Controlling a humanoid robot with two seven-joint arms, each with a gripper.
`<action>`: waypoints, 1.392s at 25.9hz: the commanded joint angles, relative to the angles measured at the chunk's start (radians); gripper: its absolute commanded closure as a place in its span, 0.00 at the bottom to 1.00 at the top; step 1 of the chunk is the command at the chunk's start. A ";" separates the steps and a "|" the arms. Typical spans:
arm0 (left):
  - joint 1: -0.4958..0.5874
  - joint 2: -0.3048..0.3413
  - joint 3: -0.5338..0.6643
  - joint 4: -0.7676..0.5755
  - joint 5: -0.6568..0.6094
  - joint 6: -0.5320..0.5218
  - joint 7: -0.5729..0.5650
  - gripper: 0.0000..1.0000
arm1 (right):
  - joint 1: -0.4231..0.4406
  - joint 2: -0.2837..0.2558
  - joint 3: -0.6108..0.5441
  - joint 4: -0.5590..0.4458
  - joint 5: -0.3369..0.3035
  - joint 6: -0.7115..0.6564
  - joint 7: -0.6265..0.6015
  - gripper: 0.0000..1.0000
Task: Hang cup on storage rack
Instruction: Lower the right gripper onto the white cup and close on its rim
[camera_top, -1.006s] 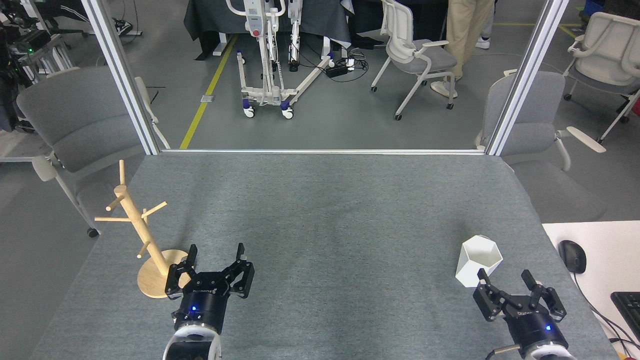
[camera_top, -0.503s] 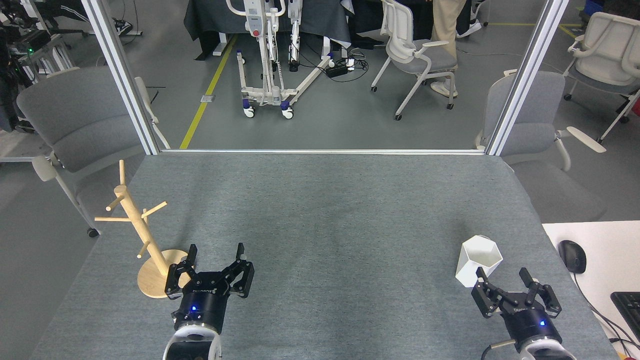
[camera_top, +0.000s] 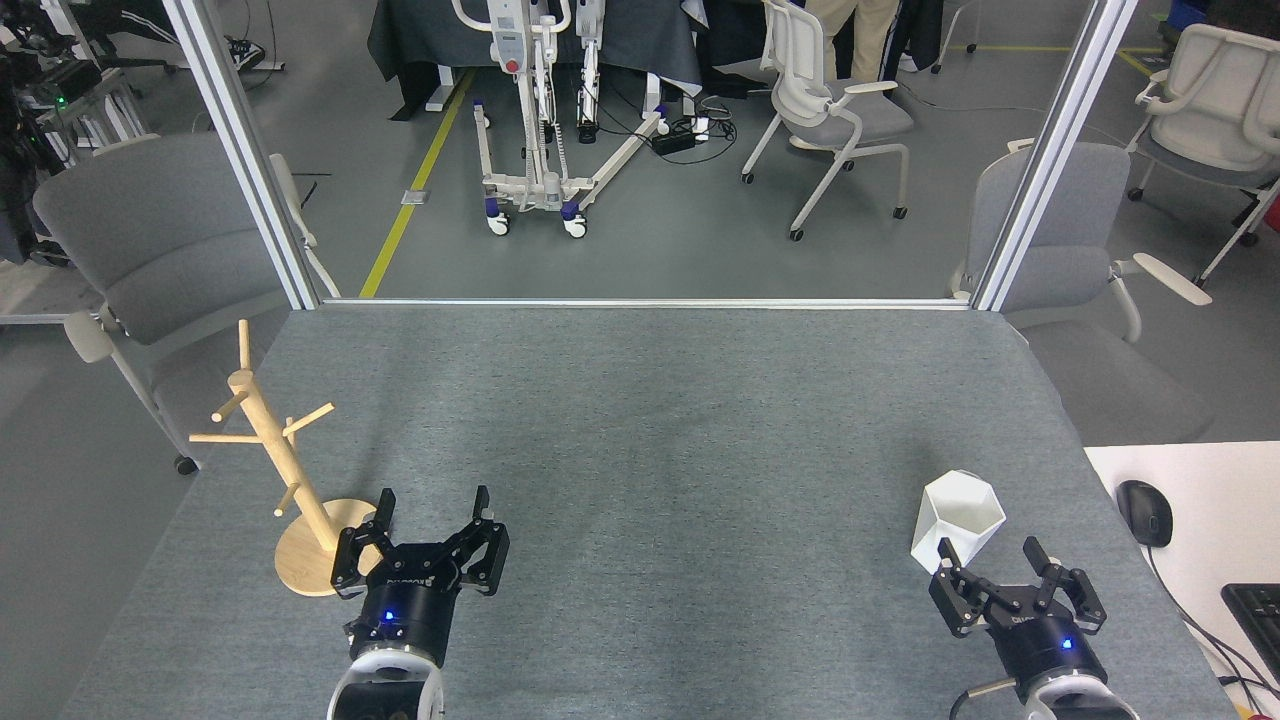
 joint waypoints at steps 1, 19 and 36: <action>-0.001 0.000 0.000 0.003 0.000 0.000 0.000 0.01 | -0.008 0.001 -0.001 0.024 0.002 0.006 0.002 0.00; -0.006 0.000 0.000 0.031 0.000 0.004 0.005 0.01 | -0.113 0.006 0.003 0.146 0.065 0.008 -0.039 0.00; -0.015 0.000 0.000 0.052 0.000 0.004 0.005 0.01 | -0.125 0.009 0.002 0.173 0.070 0.004 -0.039 0.00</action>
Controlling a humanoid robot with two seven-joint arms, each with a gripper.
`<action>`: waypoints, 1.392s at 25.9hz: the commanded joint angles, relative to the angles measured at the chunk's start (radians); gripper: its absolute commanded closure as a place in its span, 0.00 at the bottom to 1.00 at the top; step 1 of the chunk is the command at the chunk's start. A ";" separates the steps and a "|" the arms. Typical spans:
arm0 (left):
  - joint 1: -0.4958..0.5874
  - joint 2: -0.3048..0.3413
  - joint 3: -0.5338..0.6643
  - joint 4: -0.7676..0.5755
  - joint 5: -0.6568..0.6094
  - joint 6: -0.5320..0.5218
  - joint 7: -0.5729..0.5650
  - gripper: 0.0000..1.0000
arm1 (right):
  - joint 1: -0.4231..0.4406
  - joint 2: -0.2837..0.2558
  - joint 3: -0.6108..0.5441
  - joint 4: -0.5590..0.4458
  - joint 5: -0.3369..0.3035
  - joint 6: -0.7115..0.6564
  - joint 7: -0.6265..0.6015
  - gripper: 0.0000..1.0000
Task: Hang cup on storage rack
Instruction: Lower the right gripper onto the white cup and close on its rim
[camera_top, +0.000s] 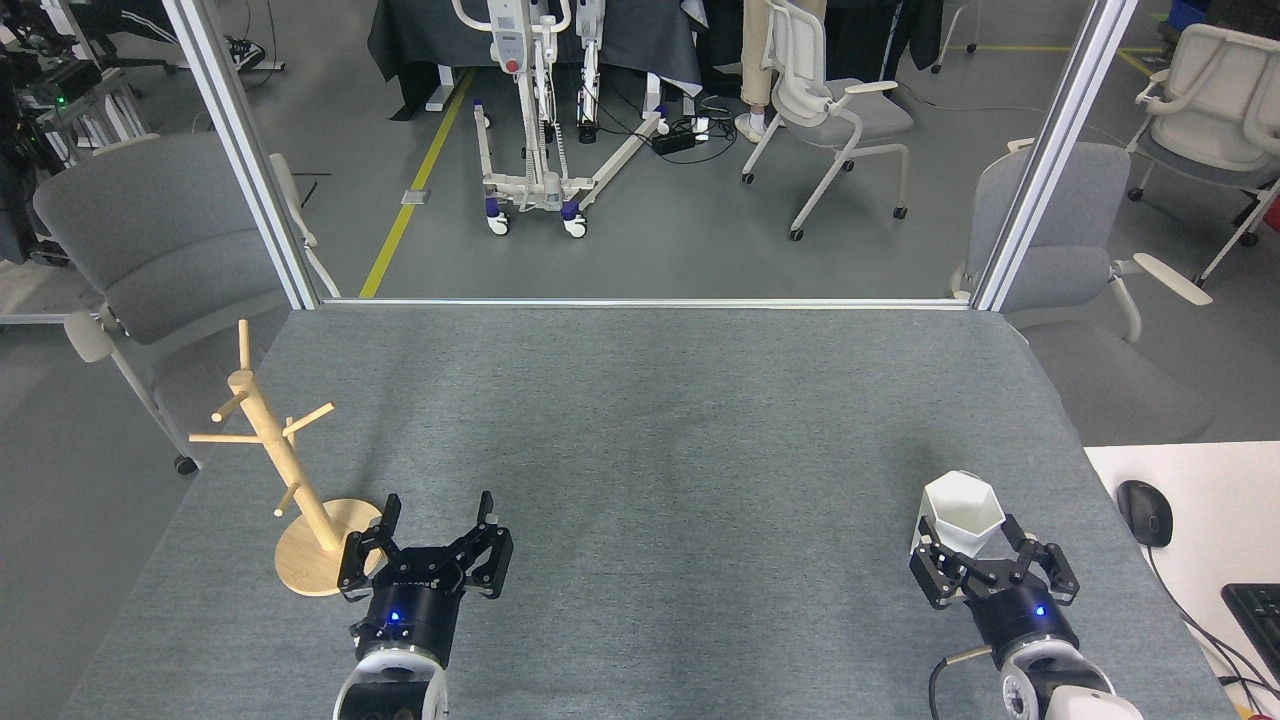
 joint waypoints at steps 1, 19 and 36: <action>-0.001 -0.002 0.000 0.005 0.000 0.000 0.000 0.01 | 0.000 -0.002 0.000 0.005 0.000 0.000 0.004 0.00; -0.001 -0.002 0.000 0.008 0.000 0.000 0.000 0.01 | -0.080 -0.008 -0.005 0.105 0.025 0.003 0.004 0.00; -0.005 -0.004 0.000 0.024 0.000 -0.001 0.003 0.01 | -0.131 -0.015 -0.005 0.173 0.048 0.006 0.004 0.00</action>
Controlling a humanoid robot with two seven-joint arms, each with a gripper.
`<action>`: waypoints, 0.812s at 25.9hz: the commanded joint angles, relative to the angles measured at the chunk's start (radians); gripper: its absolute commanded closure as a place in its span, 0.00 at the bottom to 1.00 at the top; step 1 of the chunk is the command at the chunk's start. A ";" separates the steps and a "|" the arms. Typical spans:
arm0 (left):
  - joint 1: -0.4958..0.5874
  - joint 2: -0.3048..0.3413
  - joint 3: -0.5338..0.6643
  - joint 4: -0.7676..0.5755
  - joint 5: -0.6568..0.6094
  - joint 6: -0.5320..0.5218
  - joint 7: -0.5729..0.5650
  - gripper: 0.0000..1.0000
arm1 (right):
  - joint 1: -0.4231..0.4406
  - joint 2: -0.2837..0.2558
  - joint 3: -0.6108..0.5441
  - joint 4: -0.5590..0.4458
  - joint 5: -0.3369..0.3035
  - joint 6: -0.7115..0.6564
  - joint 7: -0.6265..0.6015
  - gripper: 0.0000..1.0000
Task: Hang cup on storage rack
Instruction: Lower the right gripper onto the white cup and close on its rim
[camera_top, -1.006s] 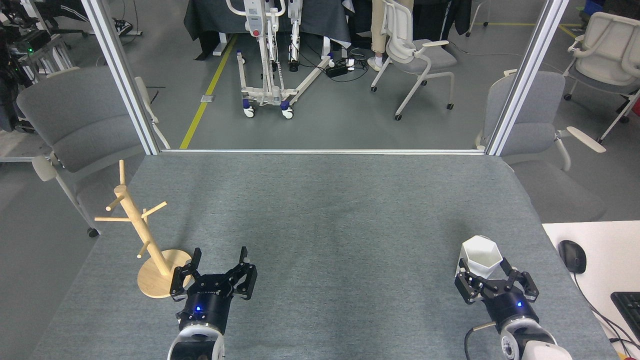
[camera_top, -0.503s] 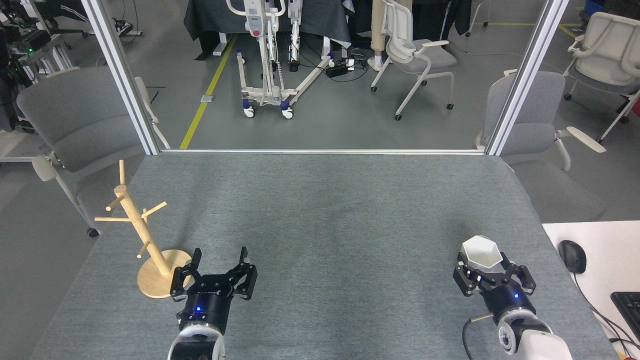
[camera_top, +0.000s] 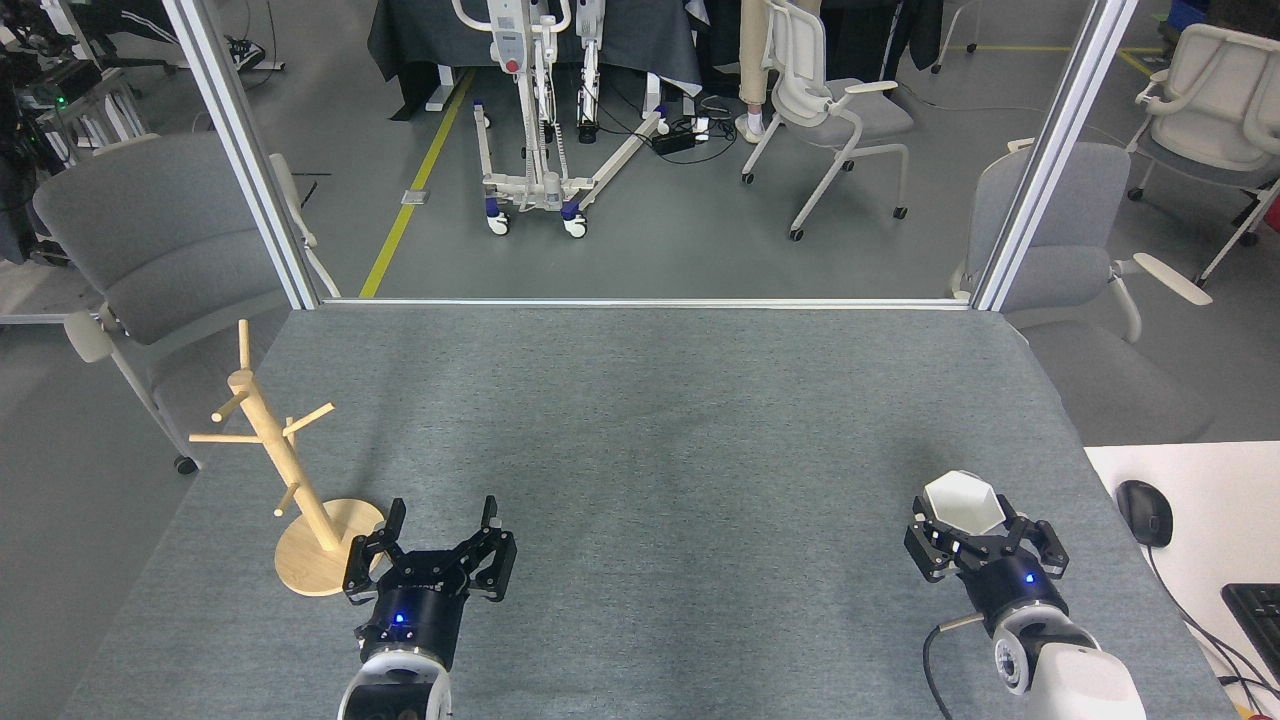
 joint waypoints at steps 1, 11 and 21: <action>0.000 0.000 0.000 0.000 0.000 0.000 0.000 0.01 | -0.001 -0.001 0.000 0.001 0.001 0.000 0.002 0.00; -0.008 0.000 0.000 0.001 0.000 0.003 -0.002 0.01 | -0.005 -0.002 0.002 0.010 0.001 0.000 0.002 0.00; -0.013 0.000 0.000 -0.003 0.000 0.006 -0.002 0.01 | -0.007 -0.001 0.002 0.012 0.002 0.000 0.002 0.01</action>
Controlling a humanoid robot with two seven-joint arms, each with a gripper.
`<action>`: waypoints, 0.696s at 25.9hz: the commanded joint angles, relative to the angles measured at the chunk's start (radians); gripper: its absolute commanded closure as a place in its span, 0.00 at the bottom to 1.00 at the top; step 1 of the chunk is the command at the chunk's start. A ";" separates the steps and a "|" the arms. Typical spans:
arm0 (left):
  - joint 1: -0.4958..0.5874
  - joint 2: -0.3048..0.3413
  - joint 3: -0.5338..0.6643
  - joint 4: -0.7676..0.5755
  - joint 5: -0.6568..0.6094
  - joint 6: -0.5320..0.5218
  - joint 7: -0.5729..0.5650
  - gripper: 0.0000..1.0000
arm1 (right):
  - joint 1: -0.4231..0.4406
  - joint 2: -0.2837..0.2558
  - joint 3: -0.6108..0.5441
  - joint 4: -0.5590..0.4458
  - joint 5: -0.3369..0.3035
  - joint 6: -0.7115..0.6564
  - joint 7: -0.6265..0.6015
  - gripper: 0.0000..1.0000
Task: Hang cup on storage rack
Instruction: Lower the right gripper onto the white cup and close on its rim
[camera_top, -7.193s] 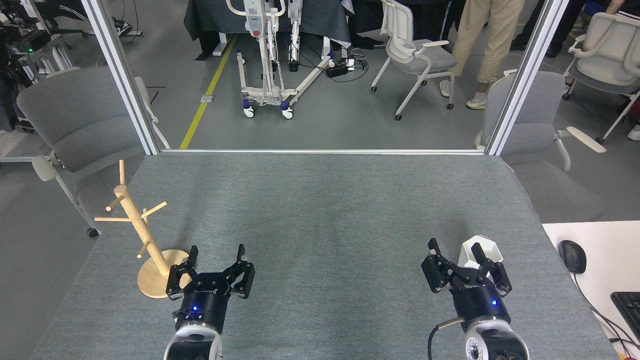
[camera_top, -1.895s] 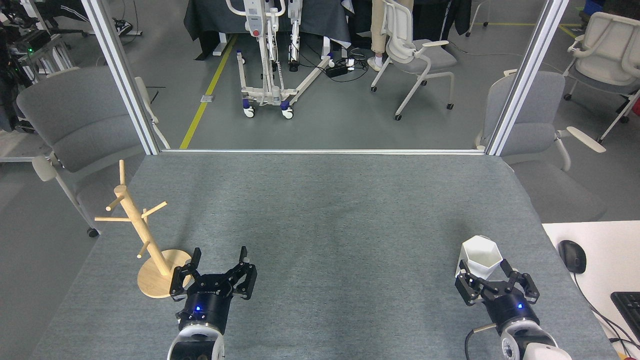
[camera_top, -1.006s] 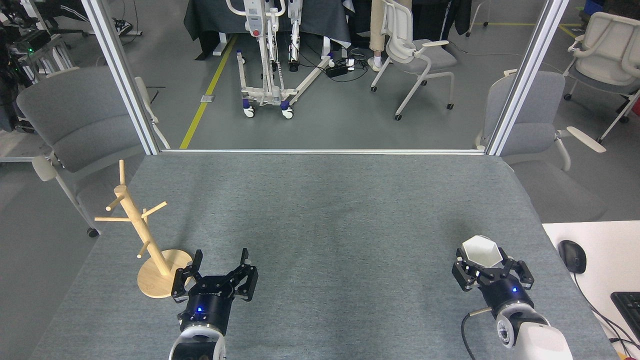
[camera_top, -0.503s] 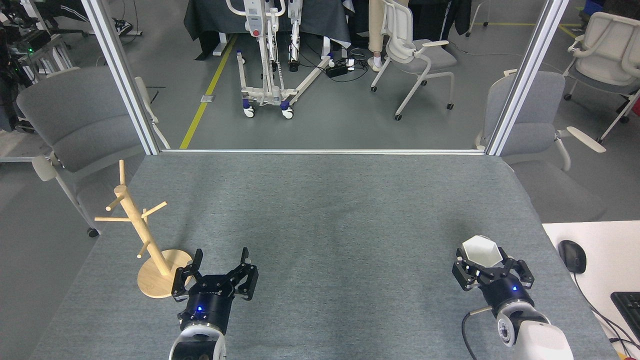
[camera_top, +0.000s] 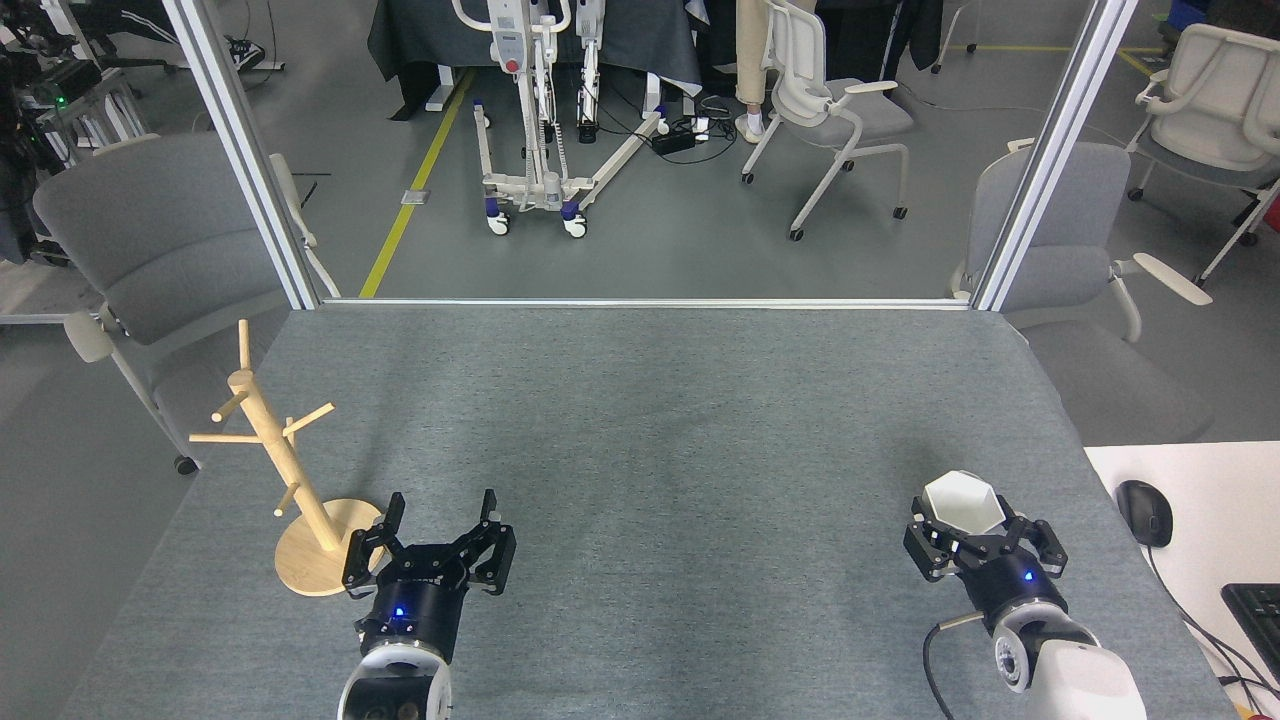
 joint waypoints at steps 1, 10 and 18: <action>-0.001 0.000 0.000 -0.004 0.000 -0.001 0.000 0.01 | 0.000 0.001 0.000 0.000 0.000 0.000 0.000 0.01; -0.001 0.000 0.000 -0.007 0.000 -0.002 0.000 0.01 | 0.000 0.006 0.000 0.000 0.002 0.000 0.000 0.04; -0.002 0.000 0.000 -0.009 0.000 -0.005 0.000 0.01 | 0.000 0.008 0.000 0.000 0.004 -0.011 0.001 0.54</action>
